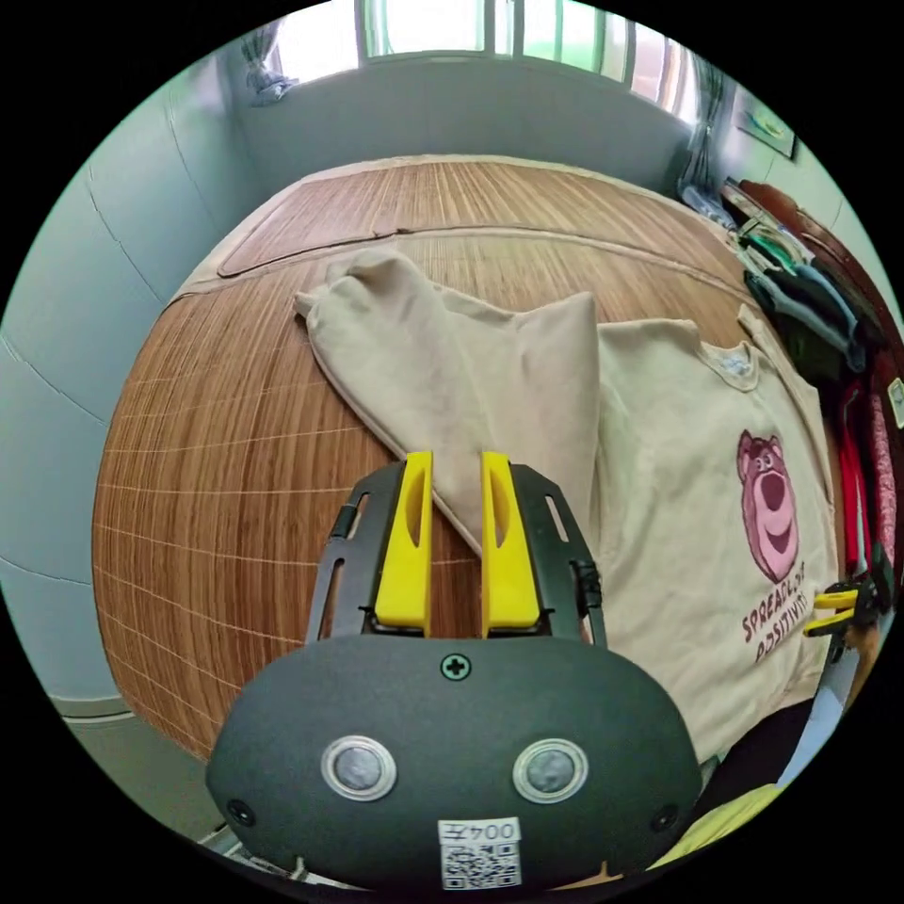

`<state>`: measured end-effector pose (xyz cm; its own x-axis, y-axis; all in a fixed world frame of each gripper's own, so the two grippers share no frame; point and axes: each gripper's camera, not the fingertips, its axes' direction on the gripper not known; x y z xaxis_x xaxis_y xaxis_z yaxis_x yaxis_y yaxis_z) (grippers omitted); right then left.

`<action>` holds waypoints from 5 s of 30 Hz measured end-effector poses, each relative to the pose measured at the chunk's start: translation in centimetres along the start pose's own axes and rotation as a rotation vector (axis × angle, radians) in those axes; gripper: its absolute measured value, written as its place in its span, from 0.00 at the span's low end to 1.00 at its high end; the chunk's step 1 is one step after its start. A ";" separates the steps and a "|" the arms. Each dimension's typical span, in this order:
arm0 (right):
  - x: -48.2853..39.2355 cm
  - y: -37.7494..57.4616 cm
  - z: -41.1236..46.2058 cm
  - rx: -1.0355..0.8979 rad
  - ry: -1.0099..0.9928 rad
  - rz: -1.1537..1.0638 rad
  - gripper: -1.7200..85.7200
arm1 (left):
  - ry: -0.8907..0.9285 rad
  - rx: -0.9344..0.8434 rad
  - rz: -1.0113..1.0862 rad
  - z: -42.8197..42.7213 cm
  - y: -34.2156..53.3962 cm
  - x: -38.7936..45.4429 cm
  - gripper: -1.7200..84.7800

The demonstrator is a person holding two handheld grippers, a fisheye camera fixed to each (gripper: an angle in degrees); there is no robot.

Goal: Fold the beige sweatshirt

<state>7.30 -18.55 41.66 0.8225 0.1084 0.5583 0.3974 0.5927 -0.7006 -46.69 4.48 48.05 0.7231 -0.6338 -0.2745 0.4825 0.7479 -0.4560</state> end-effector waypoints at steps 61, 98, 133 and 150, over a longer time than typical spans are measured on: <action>-0.3 7.4 3.2 0.213 -0.023 0.050 0.16 | -0.007 0.111 -0.507 -2.2 14.0 -22.4 0.11; -6.5 16.1 10.1 0.546 -0.010 0.188 0.23 | 0.116 -0.033 -0.127 -1.8 12.8 3.6 0.12; -5.8 34.4 15.9 0.718 -0.216 0.396 0.17 | 0.350 -0.031 -0.128 -17.9 43.7 14.9 0.22; -7.2 31.5 16.2 0.603 -0.129 0.367 0.08 | 0.366 -0.125 -0.184 -17.0 43.5 14.1 0.08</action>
<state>7.24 12.28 22.78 0.7904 0.4569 0.4081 -0.2202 0.8336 -0.5066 -23.95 24.69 9.95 0.3964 -0.7996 -0.4512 0.5068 0.6003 -0.6187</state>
